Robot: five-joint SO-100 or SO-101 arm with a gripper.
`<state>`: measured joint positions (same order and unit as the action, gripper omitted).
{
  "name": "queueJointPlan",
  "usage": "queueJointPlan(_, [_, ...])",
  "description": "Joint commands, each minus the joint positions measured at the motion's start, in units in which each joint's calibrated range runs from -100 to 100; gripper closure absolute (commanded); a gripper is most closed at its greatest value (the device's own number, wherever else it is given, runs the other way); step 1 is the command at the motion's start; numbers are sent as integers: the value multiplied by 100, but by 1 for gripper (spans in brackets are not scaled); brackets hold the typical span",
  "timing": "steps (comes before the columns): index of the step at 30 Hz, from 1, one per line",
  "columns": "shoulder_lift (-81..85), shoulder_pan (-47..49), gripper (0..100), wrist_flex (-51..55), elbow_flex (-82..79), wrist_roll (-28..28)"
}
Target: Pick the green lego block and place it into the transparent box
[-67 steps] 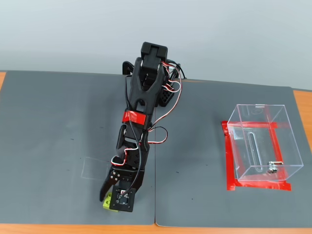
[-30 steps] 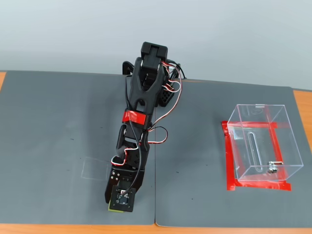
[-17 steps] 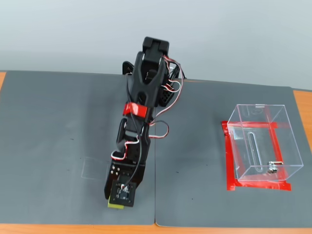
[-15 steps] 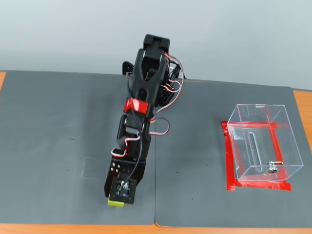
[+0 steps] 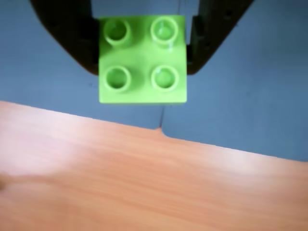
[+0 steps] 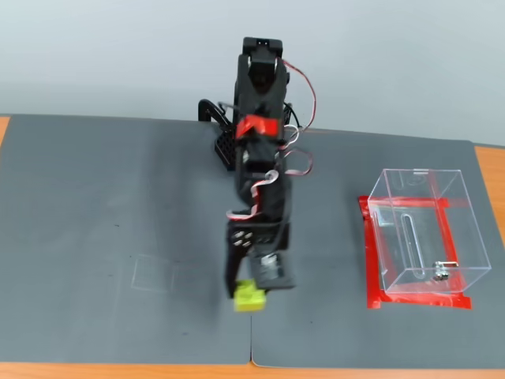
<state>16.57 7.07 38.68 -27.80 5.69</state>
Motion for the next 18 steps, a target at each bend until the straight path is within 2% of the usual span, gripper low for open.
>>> queueJointPlan(1, [535,572,87,116,188,28])
queueJointPlan(18, [1086,3317,87,47,287,28])
